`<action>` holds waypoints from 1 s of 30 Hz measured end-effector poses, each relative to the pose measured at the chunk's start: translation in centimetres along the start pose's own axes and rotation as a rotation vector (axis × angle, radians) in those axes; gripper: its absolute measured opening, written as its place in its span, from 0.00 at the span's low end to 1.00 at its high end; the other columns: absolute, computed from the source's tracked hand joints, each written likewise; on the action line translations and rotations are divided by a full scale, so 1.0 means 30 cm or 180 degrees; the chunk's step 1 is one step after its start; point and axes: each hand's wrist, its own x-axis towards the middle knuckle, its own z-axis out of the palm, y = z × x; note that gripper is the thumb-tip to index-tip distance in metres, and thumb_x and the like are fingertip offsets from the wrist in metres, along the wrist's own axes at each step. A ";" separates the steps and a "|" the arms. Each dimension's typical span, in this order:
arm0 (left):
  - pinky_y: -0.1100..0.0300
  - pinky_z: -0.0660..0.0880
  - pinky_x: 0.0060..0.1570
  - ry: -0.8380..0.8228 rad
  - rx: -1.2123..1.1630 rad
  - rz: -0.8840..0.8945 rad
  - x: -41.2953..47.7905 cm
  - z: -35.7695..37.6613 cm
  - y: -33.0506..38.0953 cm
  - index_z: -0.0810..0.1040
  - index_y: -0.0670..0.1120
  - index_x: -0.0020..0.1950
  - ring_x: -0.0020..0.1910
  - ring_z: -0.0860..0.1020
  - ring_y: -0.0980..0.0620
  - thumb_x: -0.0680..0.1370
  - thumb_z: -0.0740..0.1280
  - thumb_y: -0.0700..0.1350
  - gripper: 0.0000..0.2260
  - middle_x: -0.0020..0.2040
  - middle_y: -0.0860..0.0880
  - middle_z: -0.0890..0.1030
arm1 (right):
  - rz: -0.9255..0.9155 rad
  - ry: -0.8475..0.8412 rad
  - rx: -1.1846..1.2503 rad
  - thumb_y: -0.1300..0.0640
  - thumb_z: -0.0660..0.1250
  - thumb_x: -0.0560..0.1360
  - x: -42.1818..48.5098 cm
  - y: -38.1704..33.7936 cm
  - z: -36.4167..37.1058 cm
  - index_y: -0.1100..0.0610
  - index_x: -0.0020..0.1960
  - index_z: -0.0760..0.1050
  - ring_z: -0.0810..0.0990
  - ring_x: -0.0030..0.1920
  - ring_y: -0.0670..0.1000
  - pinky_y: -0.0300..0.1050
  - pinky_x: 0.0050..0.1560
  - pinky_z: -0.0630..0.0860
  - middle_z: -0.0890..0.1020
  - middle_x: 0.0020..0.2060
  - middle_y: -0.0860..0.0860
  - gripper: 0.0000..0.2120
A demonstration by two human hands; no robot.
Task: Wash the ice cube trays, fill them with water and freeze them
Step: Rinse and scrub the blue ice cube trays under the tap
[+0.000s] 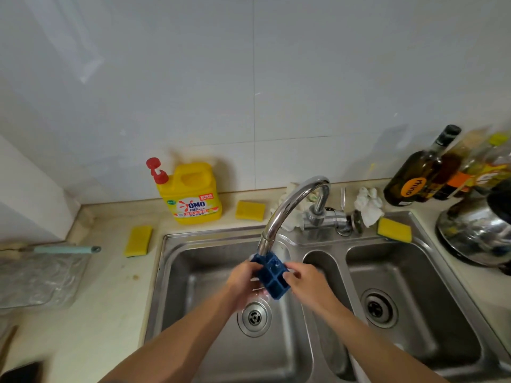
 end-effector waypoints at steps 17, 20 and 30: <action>0.59 0.78 0.30 0.0884 0.1227 0.0704 -0.060 -0.031 0.047 0.73 0.43 0.48 0.35 0.84 0.45 0.80 0.61 0.36 0.04 0.44 0.38 0.83 | 0.0871 -0.0513 0.1104 0.60 0.69 0.80 0.058 -0.042 0.040 0.56 0.56 0.78 0.86 0.47 0.55 0.50 0.42 0.85 0.85 0.49 0.56 0.06; 0.58 0.77 0.28 0.0944 0.1623 0.0855 -0.070 -0.022 0.057 0.73 0.43 0.45 0.31 0.82 0.46 0.78 0.62 0.35 0.05 0.40 0.41 0.82 | 0.0756 -0.0452 0.0764 0.64 0.67 0.77 0.085 -0.054 0.072 0.56 0.51 0.80 0.84 0.45 0.50 0.42 0.40 0.77 0.85 0.44 0.53 0.06; 0.55 0.83 0.35 0.0721 0.1048 0.0494 -0.068 -0.027 0.068 0.77 0.45 0.54 0.37 0.86 0.47 0.82 0.62 0.44 0.05 0.43 0.43 0.85 | 0.0520 -0.0219 0.0183 0.61 0.65 0.77 0.166 -0.057 0.085 0.59 0.45 0.78 0.81 0.39 0.54 0.47 0.39 0.75 0.83 0.39 0.55 0.04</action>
